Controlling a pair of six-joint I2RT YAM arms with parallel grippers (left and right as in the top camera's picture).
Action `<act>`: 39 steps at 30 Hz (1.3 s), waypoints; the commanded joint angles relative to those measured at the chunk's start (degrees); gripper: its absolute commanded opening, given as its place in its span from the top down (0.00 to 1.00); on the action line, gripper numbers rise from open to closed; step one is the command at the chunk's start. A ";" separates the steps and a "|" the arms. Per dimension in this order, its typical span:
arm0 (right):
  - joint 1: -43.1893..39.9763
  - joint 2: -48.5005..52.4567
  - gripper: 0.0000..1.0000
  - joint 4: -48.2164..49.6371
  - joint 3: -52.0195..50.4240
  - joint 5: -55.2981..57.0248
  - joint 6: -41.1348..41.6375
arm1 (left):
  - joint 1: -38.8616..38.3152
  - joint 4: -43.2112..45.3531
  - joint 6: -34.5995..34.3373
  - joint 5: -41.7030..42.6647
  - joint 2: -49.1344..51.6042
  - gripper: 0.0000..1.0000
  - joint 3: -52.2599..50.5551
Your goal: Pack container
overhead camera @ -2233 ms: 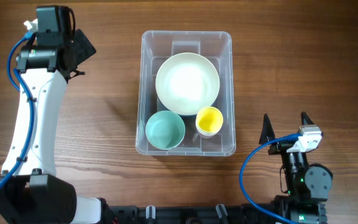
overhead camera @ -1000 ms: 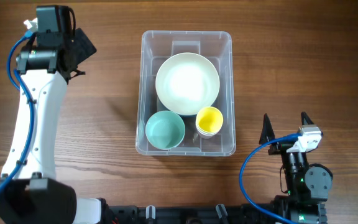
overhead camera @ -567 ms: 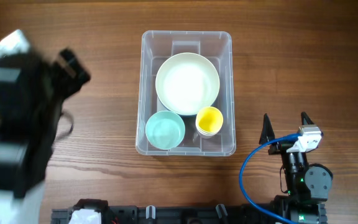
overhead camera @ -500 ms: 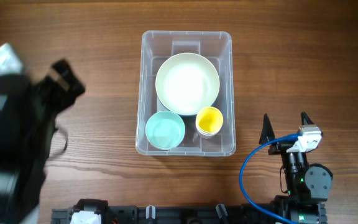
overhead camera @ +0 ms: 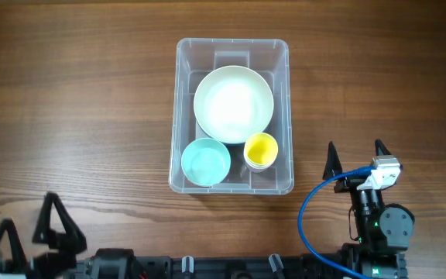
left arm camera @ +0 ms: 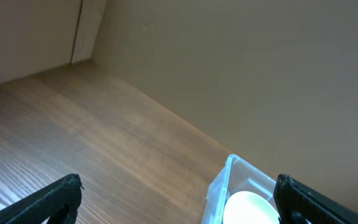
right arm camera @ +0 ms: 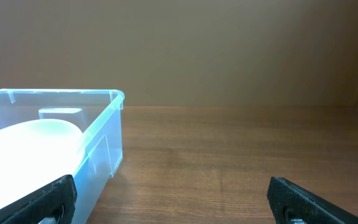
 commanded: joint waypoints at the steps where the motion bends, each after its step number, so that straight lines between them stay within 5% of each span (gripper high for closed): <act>1: 0.28 -0.26 0.00 0.11 -0.46 0.96 -0.59 | 0.55 4.20 -0.48 0.57 -6.67 0.00 -8.13; 7: 0.28 -0.26 0.00 0.11 -0.44 0.98 -0.59 | 0.55 20.55 -0.48 1.99 -14.36 0.00 -26.23; 17: 0.28 -0.26 0.00 0.11 -0.44 0.98 -0.59 | 0.55 65.44 -0.48 9.09 -14.43 0.00 -59.56; 21: 0.28 -0.26 0.00 0.11 -0.44 0.98 -0.61 | 0.55 75.25 -0.48 12.72 -14.43 0.00 -66.36; 39: 0.28 -0.26 0.00 0.11 -0.44 0.98 -0.61 | 0.37 66.97 -0.07 24.79 -14.56 0.00 -69.33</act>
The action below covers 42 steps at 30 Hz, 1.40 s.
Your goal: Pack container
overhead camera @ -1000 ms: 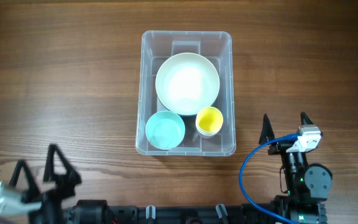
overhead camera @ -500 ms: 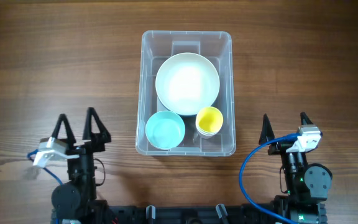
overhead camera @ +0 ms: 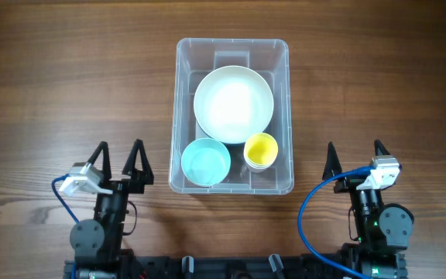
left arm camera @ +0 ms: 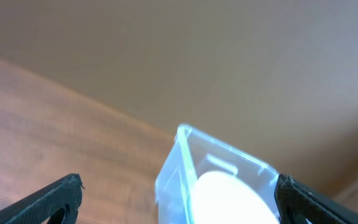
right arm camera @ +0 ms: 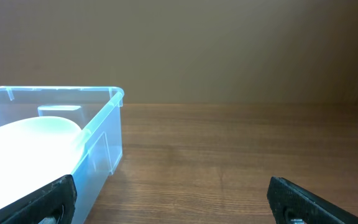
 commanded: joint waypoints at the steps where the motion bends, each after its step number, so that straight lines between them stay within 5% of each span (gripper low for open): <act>1: 0.28 -0.26 0.00 0.24 -0.13 0.96 -0.59 | 0.11 -2.23 0.96 3.48 -0.63 0.00 -1.25; 5: 0.28 -0.26 0.00 0.24 -0.13 0.98 -0.59 | 0.11 -5.44 11.06 6.38 -0.63 0.00 -1.25; 10: 0.28 -0.26 0.00 0.24 -0.13 0.98 -0.61 | 0.13 -7.69 15.67 6.36 -0.61 0.00 -1.25; 42: 0.28 -0.26 0.00 0.24 -0.13 0.98 -0.59 | 0.13 -7.69 15.74 6.36 -0.59 0.00 -1.25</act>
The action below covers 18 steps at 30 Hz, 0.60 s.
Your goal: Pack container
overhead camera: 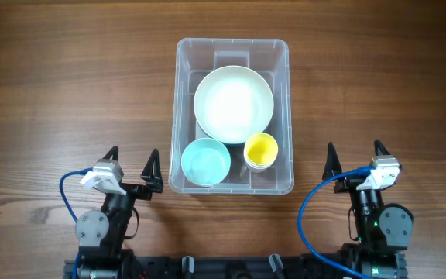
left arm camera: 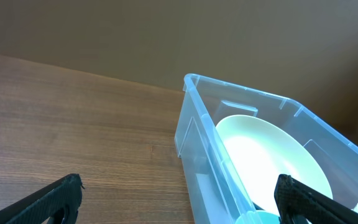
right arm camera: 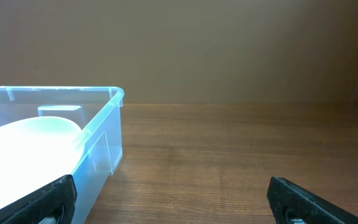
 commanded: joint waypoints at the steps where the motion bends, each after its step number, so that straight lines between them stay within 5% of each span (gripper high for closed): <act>1: 0.28 -0.26 0.00 0.24 -0.13 0.98 -0.59 | 0.13 0.00 1.29 1.07 -0.57 0.00 -0.42; 18: 0.28 -0.26 0.00 0.24 -0.13 0.98 -0.61 | 0.13 -0.02 1.31 0.63 -0.42 0.00 -0.42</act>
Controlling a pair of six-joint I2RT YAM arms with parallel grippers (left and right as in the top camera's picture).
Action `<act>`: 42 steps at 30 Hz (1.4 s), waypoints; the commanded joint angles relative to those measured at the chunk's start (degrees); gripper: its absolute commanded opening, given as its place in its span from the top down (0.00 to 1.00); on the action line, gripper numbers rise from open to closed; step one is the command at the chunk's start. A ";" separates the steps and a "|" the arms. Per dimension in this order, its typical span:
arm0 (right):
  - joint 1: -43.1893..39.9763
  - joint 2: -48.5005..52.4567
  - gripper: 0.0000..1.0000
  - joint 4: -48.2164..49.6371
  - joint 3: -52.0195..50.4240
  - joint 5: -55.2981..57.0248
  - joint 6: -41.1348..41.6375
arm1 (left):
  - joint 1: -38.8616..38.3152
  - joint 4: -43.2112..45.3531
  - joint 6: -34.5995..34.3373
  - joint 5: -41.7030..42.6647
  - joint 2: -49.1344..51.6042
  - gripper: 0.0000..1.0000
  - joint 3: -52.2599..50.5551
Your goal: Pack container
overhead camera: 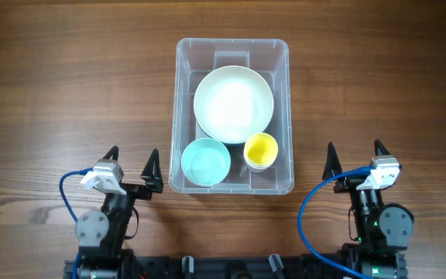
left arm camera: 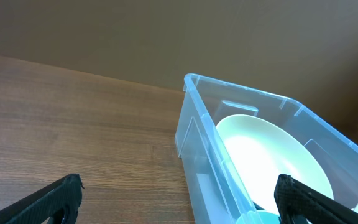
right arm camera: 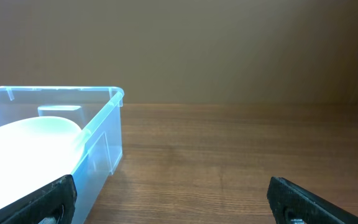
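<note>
A clear plastic container (overhead camera: 288, 116) sits mid-table. Inside it lie a large white bowl (overhead camera: 234, 103), a small light-blue bowl (overhead camera: 205, 162) and a yellow cup (overhead camera: 260, 149). My left gripper (overhead camera: 132, 165) rests open near the front edge, just left of the container, nothing between its fingers. My right gripper (overhead camera: 355, 156) rests open at the front right, also empty. The left wrist view shows the container (left arm camera: 194, 124) with the white bowl (left arm camera: 266, 155) ahead to the right. The right wrist view shows the container's corner (right arm camera: 104, 137) at left.
Bare wooden table (overhead camera: 68, 85) surrounds the container on all sides. Blue cables (overhead camera: 312, 213) loop beside each arm base at the front edge. A plain wall stands beyond the table in both wrist views.
At first my left gripper sat at the far front-left corner, partly out of the overhead view. It then stood open nearer the container, and later rested open just left of the container's front corner, where it stays. The right gripper and the packed items never moved.
</note>
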 commanded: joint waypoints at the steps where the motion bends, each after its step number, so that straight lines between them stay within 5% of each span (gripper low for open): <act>1: 0.28 -0.26 0.00 0.24 -0.13 0.98 -0.59 | 0.13 -0.02 1.05 0.66 -0.42 0.00 -0.42; 42: 0.28 -0.26 0.00 0.24 -0.13 0.98 -0.59 | 0.13 -0.20 1.03 -1.03 -0.42 0.00 -0.42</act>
